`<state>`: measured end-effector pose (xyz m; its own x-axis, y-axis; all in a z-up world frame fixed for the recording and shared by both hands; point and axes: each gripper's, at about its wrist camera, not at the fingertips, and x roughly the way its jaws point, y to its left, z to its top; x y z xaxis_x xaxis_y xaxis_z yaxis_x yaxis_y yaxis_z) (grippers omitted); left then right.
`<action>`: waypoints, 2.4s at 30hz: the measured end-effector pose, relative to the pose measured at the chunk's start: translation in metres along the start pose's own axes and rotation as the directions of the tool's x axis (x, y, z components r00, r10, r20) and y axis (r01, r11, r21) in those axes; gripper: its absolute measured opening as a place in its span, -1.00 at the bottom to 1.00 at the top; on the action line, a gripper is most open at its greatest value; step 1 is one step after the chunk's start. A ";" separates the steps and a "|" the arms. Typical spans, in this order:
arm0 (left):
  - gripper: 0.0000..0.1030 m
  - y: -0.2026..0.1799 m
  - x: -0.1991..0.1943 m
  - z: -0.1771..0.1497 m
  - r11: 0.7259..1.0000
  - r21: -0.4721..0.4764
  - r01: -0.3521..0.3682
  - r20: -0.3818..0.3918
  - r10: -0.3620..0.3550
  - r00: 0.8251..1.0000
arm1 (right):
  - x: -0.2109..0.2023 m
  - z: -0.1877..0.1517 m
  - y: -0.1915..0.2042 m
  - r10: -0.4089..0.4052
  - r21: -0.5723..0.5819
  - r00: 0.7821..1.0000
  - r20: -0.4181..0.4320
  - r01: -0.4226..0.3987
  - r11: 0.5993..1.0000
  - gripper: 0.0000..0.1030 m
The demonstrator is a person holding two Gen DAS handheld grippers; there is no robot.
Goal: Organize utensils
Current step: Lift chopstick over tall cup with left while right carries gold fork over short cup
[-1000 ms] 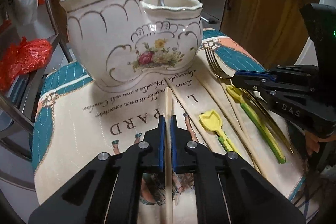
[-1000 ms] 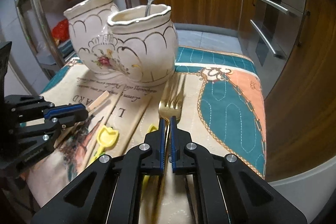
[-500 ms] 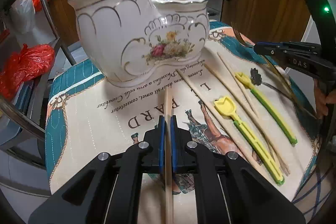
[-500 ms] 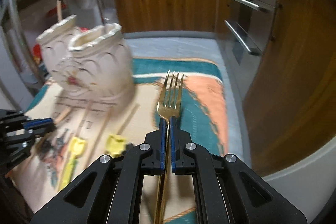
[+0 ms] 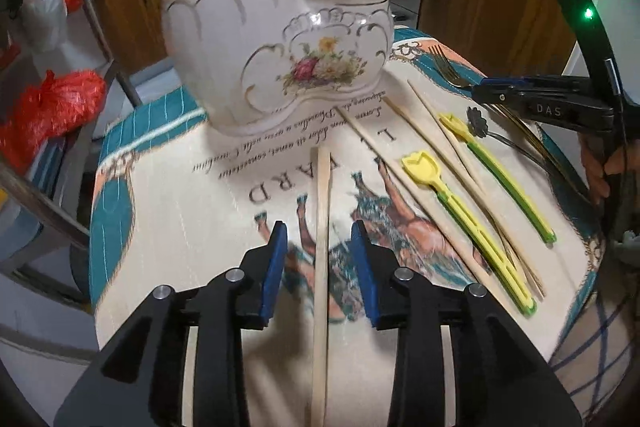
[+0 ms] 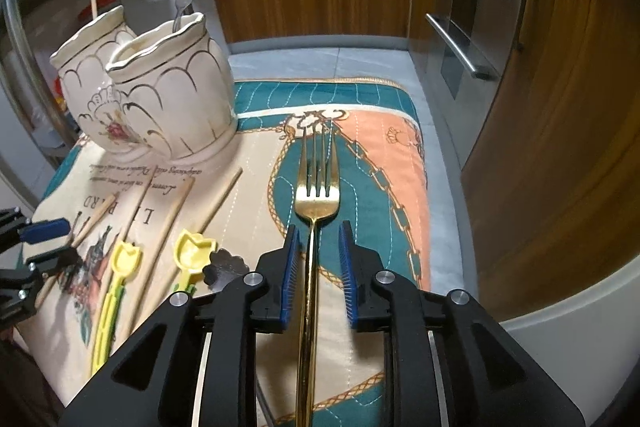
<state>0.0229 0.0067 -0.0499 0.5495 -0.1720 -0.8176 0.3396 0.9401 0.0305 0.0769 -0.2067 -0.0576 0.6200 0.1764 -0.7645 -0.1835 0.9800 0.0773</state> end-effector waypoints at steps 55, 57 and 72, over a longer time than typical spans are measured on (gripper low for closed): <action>-0.92 0.046 -0.102 0.048 0.989 -0.119 0.094 0.597 -0.004 0.802 | -0.118 0.043 0.051 0.195 -0.132 0.855 0.480 -0.149 0.980 -0.89; -0.92 0.051 -0.106 0.060 0.988 -0.120 0.095 0.619 0.000 0.785 | -0.119 0.053 0.053 0.213 -0.138 0.857 0.469 -0.168 0.976 -0.89; -0.92 0.091 -0.075 0.138 0.968 -0.216 0.129 0.712 0.065 0.699 | -0.123 0.111 0.061 0.309 -0.144 0.758 0.575 -0.278 0.950 -0.89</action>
<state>0.1178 0.0646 0.0930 0.9498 -0.2685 -0.1604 0.2351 0.9511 -0.2003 0.0735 -0.1580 0.1124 0.8515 0.4896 -0.1876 -0.4566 0.8683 0.1940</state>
